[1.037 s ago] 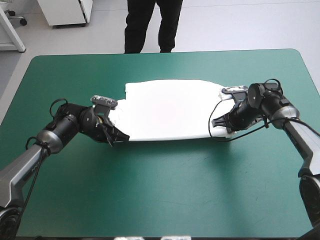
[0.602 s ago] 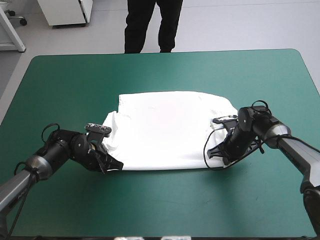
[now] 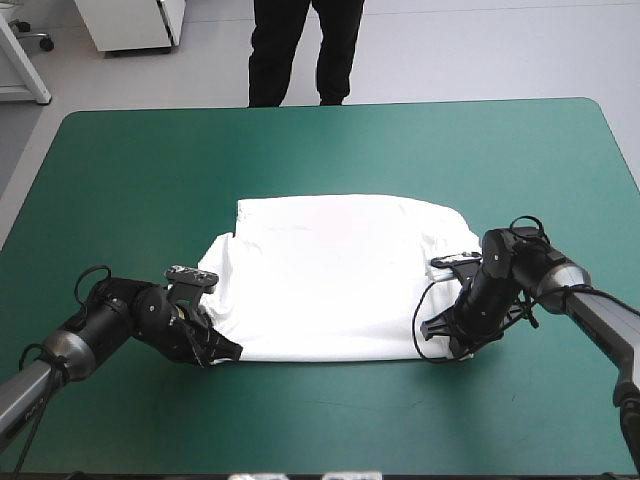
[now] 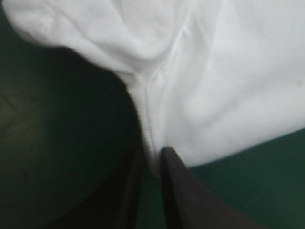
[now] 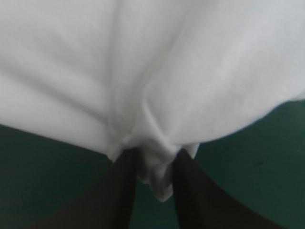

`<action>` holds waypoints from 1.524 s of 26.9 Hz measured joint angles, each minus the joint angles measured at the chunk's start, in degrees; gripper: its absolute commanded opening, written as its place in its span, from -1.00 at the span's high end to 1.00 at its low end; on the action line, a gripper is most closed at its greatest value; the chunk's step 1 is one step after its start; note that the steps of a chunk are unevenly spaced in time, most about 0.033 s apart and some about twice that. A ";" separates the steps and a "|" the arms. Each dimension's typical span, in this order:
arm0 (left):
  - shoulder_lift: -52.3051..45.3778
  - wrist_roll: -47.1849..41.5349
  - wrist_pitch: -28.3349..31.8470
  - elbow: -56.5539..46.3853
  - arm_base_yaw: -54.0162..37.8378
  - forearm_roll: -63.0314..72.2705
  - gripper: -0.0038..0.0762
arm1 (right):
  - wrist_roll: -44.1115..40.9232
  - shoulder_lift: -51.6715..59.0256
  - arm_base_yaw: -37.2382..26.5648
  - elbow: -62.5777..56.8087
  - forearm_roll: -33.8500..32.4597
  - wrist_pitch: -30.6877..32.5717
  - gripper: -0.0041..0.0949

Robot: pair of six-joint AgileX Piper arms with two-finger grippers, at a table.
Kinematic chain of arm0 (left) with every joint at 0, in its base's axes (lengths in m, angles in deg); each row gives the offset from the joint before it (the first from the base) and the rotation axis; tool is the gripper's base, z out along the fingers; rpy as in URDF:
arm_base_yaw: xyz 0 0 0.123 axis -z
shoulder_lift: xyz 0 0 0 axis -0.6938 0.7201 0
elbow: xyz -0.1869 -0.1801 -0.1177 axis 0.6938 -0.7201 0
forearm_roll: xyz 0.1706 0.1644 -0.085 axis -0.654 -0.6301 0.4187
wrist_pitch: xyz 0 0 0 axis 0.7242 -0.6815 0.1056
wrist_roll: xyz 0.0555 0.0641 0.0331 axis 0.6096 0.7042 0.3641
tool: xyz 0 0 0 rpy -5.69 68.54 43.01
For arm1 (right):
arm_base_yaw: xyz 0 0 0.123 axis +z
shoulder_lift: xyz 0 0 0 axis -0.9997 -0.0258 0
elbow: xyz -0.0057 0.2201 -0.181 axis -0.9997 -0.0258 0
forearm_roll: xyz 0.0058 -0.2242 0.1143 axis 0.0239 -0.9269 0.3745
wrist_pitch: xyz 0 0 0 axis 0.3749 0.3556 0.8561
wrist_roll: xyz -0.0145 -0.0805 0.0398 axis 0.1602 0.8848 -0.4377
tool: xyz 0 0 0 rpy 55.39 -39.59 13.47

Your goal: Fold the cloth

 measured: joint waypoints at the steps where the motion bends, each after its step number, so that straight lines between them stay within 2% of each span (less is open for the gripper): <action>1: 0.00 0.02 -0.93 0.24 0.00 -0.07 -0.18 | 0.00 0.00 0.00 0.45 -0.08 0.71 -0.29; 3: -0.17 -0.10 -3.96 1.77 0.00 -0.27 -0.48 | 0.04 0.98 0.00 3.03 -0.77 3.02 -0.37; 4: -0.56 -0.80 -6.15 3.52 0.00 -0.94 -0.52 | -0.34 2.07 0.00 5.20 -1.67 4.26 -0.37; 6: -1.69 -2.98 -10.04 9.14 0.00 -3.48 -0.52 | -2.30 4.79 0.00 9.73 -5.43 5.37 -0.37; 8: -2.53 -5.70 -11.99 16.57 0.00 -7.69 -0.52 | -6.33 7.33 0.00 14.67 -12.75 5.67 -0.37; 10: -2.18 -7.90 -12.04 23.91 0.00 -13.41 -0.52 | -10.05 9.43 0.00 18.51 -19.66 4.88 -0.37; 12: -1.29 -8.56 -12.04 27.31 -0.05 -16.77 -0.52 | -11.09 9.99 0.00 20.59 -22.23 4.67 -0.37; 17: 4.16 -9.10 -11.90 29.96 -3.66 -19.62 -0.52 | -11.54 10.25 0.00 23.23 -23.82 4.96 -0.37; 22: 12.35 -6.89 -9.31 29.99 -8.56 -14.26 -0.51 | -11.54 10.25 0.00 23.31 -23.81 5.42 -0.37; 29: 22.82 -5.58 -6.87 29.99 -9.17 -10.69 -0.51 | -11.54 10.25 0.00 23.31 -23.81 5.48 -0.37; 32: 26.09 -5.16 -6.00 29.99 -9.17 -9.90 -0.46 | -11.49 10.25 0.00 23.31 -23.81 5.69 -0.37; 35: 28.56 -4.97 -5.57 30.03 -9.17 -8.99 -0.31 | -11.49 10.25 0.00 23.31 -23.81 5.94 -0.37; 38: 29.41 -4.53 -5.71 30.53 -9.17 -7.60 -0.12 | -11.49 10.25 0.00 23.31 -23.81 6.11 -0.37; 41: 30.07 -3.99 -5.86 31.05 -9.17 -7.31 0.16 | -11.49 10.25 0.00 23.31 -23.81 6.10 -0.37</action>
